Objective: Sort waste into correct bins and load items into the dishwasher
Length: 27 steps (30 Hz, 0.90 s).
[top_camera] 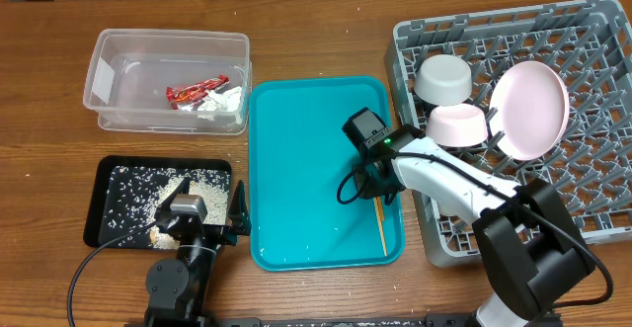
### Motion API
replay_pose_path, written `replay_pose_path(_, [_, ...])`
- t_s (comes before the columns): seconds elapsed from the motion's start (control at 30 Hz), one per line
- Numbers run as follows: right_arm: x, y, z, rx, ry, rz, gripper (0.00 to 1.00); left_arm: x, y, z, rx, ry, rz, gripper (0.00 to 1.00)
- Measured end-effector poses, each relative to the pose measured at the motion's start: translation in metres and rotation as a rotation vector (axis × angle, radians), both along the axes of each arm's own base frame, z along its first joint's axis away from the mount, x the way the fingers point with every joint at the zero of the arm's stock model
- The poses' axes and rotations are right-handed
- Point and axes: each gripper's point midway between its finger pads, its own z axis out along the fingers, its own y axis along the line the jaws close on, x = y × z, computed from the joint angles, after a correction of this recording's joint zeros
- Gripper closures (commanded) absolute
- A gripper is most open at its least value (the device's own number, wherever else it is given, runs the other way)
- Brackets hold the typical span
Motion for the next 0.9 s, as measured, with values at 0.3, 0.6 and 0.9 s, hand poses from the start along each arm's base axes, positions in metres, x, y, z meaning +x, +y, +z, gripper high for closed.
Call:
replay_pose_path(0.3, [-0.011, 0.014, 0.000, -0.003, 0.001, 0.055, 0.69, 0.000, 0.000, 0.000, 0.000, 0.000, 0.000, 0.00])
replay_pose_path(0.6, [-0.006, 0.028, -0.001, 0.030, -0.044, 0.070, 0.70, 0.000, 0.000, 0.000, 0.000, 0.000, 0.000, 0.00])
replay_pose_path(0.9, [-0.008, 0.027, 0.011, 0.037, -0.069, 0.084, 0.66, 0.000, 0.000, 0.000, 0.000, 0.000, 0.000, 0.00])
